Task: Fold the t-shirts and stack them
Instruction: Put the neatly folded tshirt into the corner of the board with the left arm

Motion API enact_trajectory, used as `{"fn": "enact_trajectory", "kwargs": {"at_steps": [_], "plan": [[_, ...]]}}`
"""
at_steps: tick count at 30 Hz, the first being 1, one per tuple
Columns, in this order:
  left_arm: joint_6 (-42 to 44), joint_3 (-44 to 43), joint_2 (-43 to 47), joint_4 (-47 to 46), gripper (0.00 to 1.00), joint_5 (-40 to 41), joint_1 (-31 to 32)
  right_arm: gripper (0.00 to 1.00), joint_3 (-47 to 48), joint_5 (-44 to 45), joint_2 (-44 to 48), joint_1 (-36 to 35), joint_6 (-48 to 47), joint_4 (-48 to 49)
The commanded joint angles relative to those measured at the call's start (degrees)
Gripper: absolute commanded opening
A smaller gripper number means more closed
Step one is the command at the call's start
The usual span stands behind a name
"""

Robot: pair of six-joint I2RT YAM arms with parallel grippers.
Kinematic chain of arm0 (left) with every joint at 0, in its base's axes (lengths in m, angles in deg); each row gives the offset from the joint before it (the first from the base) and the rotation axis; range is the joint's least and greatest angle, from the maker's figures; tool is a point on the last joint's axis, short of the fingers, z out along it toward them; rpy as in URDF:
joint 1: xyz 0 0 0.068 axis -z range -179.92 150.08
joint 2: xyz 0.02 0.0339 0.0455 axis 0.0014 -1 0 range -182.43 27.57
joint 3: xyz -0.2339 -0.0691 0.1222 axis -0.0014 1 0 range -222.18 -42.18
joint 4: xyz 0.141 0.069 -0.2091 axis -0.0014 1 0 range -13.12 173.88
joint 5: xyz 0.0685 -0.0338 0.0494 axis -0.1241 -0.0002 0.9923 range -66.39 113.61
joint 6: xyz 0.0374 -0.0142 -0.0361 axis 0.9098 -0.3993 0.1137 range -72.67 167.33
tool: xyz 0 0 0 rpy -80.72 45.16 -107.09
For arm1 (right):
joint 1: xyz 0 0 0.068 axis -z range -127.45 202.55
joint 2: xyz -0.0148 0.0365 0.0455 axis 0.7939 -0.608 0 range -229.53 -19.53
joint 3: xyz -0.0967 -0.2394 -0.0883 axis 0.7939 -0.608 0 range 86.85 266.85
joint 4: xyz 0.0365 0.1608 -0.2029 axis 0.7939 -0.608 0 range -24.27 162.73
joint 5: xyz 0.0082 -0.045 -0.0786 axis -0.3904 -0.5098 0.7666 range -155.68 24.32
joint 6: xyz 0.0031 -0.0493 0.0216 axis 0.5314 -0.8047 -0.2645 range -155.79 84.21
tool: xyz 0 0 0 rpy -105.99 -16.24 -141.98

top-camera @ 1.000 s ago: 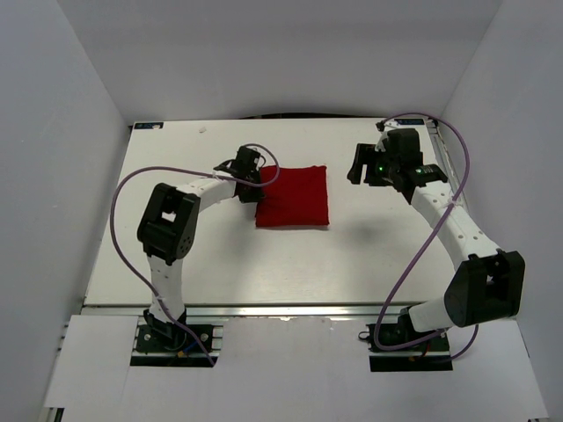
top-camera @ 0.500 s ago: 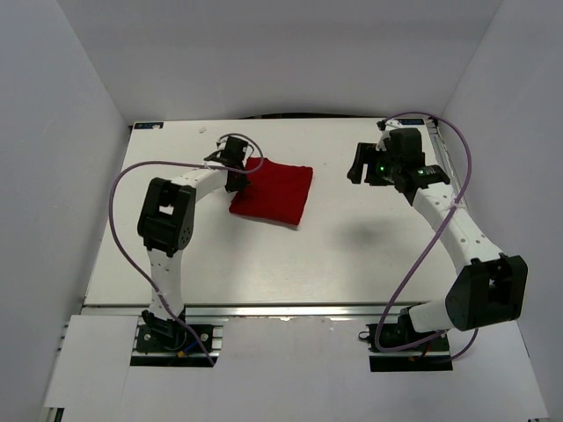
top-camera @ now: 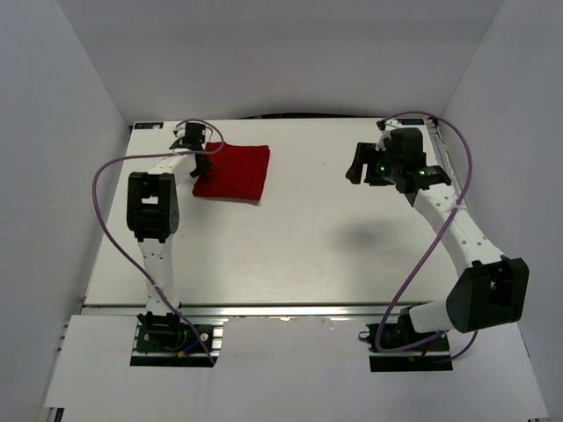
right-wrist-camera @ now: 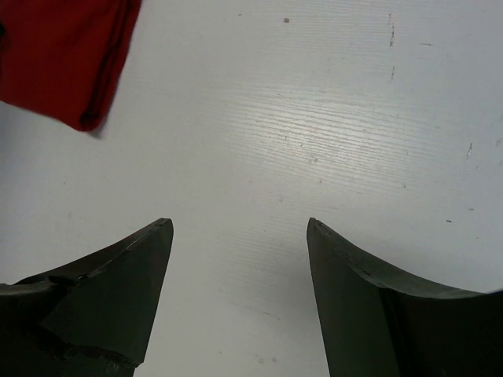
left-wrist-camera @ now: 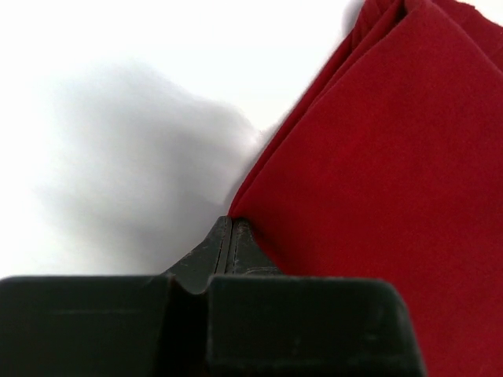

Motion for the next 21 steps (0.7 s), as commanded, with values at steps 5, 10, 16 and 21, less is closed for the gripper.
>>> {"fn": "enact_trajectory", "kwargs": {"at_steps": [5,10,16,21], "plan": [[7.19,-10.35,-8.32,6.09,0.0,3.81,-8.27,0.75,1.52,-1.54,1.83,0.16,-0.4,0.72],[8.78,-16.61,-12.45,7.59,0.0,3.38,-13.19,0.75,2.4,-1.98,1.13,0.24,-0.32,0.37],[9.66,-29.26,-18.43,11.19,0.0,2.23,-18.65,0.75,2.31,-2.24,0.87,-0.02,-0.32,0.02],[10.1,-35.42,-22.64,11.37,0.0,0.91,-21.64,0.75,1.61,-2.33,0.69,-0.72,-0.32,-0.07]]}}
